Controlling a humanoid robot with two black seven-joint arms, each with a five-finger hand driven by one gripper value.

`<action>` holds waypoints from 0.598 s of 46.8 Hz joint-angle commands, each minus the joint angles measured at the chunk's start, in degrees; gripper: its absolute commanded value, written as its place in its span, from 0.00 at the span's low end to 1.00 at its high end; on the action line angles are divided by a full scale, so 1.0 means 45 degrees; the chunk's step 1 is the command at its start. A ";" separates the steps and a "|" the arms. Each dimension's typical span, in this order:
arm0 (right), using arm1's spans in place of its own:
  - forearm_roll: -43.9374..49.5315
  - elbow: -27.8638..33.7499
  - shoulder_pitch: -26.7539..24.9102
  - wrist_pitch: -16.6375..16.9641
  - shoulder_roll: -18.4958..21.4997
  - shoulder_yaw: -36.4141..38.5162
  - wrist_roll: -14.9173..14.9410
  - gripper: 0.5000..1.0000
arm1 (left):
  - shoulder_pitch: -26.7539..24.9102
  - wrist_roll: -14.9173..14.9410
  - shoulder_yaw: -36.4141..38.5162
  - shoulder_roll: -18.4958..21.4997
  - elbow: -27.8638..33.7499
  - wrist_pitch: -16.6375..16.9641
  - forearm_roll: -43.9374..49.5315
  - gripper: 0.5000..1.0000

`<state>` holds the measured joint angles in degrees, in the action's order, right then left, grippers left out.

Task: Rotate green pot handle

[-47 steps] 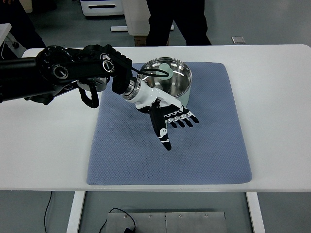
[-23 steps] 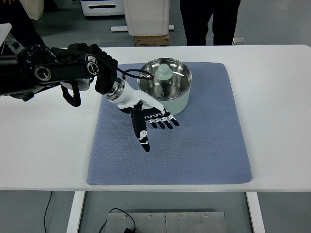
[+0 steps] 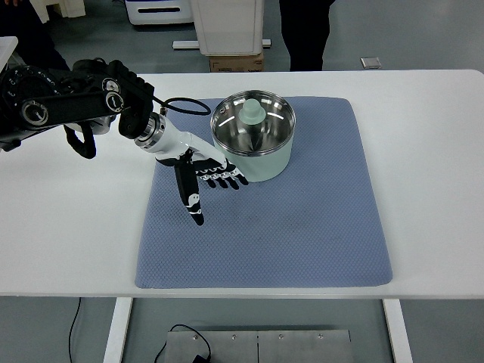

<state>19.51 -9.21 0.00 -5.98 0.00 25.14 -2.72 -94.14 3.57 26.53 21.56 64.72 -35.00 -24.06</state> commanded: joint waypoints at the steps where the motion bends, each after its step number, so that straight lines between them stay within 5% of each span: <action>1: 0.0000 -0.0003 0.0000 0.0000 0.0000 0.0000 -0.0001 1.00 | 0.0001 0.0007 0.0023 0.0228 -0.0007 0.0001 -0.0200 1.00; 28: 0.0000 -0.0003 0.0000 0.0000 0.0000 0.0000 -0.0001 1.00 | 0.0060 -0.0012 0.0042 0.1439 -0.0105 0.0001 -0.1177 1.00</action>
<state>19.51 -9.22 0.02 -5.98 0.00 25.14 -2.72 -93.87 3.54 26.73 27.63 64.37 -35.00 -29.07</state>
